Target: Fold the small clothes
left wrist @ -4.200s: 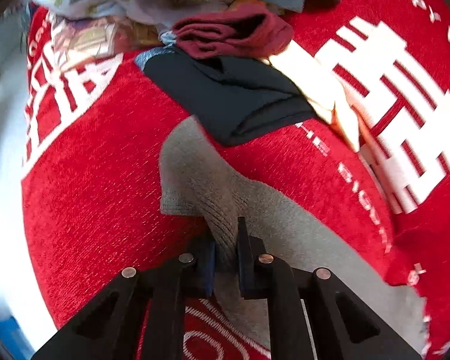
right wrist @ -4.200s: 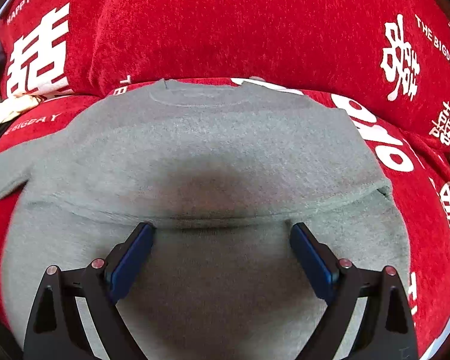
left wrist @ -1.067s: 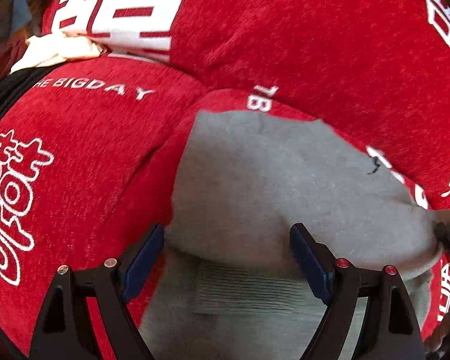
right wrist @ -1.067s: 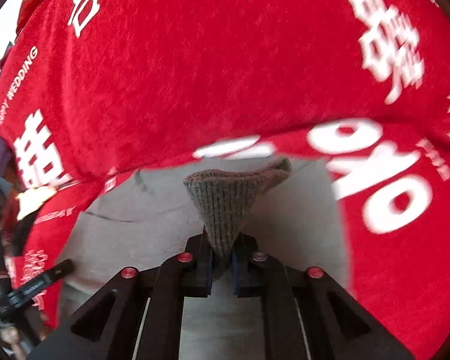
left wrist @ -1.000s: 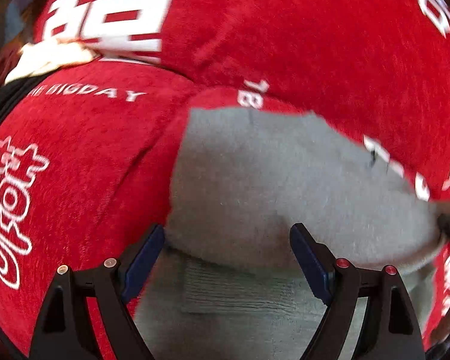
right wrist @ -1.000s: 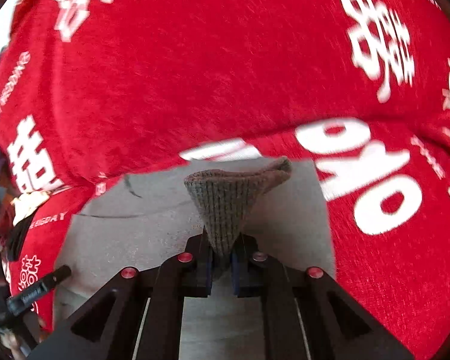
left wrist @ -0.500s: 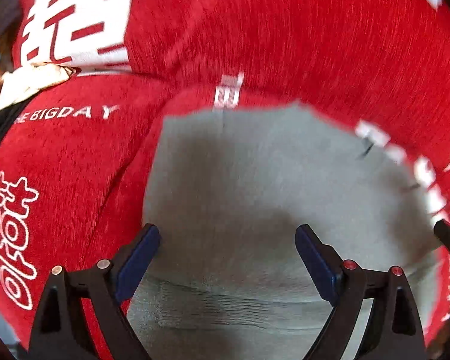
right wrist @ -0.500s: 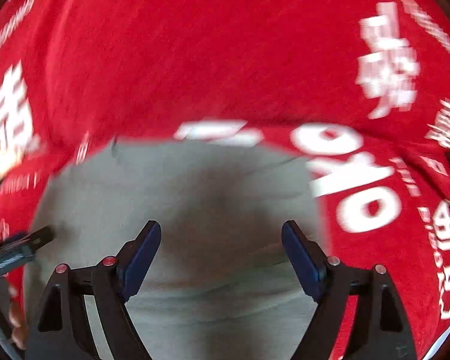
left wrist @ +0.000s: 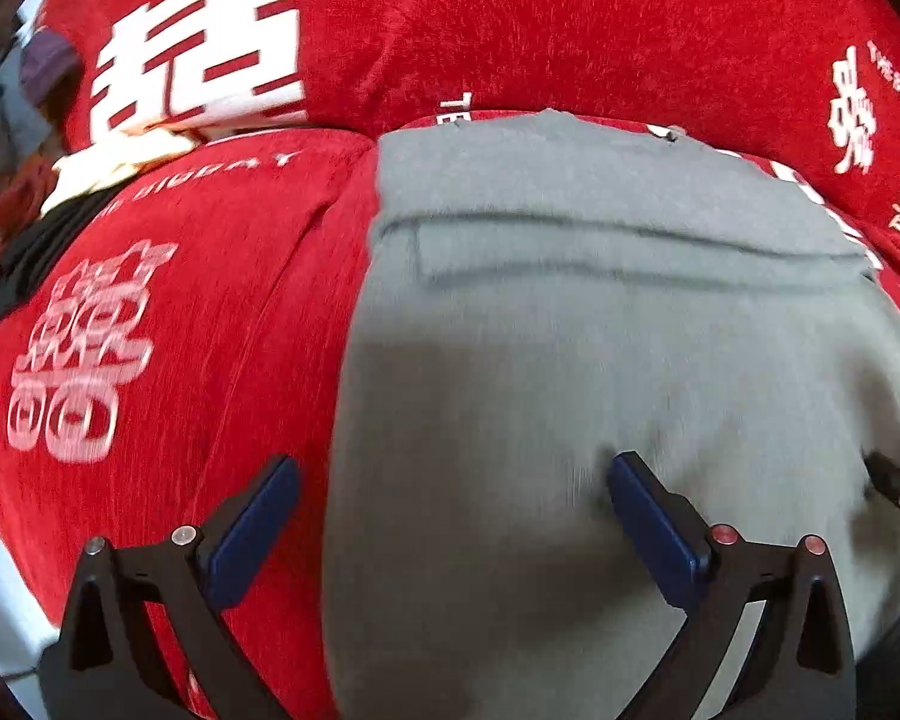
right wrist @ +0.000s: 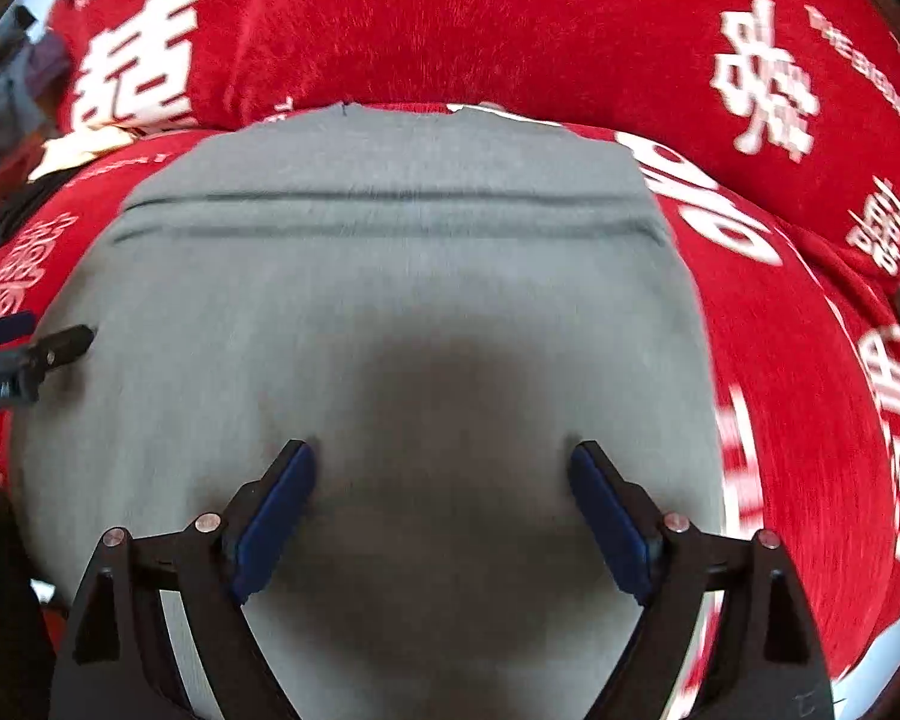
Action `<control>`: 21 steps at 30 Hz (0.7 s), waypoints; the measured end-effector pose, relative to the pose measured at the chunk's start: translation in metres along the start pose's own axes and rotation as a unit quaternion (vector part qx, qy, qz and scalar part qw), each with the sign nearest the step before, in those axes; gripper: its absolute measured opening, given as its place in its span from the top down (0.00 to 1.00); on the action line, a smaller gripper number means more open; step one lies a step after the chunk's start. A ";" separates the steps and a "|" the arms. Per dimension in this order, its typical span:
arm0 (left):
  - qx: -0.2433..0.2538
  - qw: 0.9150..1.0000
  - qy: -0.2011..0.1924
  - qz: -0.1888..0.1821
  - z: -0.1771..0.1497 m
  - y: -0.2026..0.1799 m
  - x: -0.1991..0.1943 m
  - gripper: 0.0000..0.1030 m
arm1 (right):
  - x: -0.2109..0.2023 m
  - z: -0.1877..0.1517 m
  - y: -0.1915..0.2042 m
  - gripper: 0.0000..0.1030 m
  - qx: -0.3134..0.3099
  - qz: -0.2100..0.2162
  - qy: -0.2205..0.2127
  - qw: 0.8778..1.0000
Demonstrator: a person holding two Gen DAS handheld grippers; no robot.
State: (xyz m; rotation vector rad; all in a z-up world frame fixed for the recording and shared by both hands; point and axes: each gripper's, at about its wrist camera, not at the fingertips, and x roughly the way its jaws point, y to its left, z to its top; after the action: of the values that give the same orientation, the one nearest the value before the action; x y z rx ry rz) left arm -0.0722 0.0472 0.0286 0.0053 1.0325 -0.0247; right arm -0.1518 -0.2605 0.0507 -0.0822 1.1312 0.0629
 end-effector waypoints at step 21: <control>0.048 0.996 0.025 -0.068 -0.035 -0.054 -0.033 0.00 | -0.008 -0.020 0.036 0.01 -0.006 0.003 0.035 0.999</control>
State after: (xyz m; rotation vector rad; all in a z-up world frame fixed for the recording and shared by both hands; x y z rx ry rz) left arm -0.1202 -0.0056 0.0397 0.0236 1.0804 -0.2000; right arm -0.1761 -0.2262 0.0484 -0.0922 1.2020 0.0723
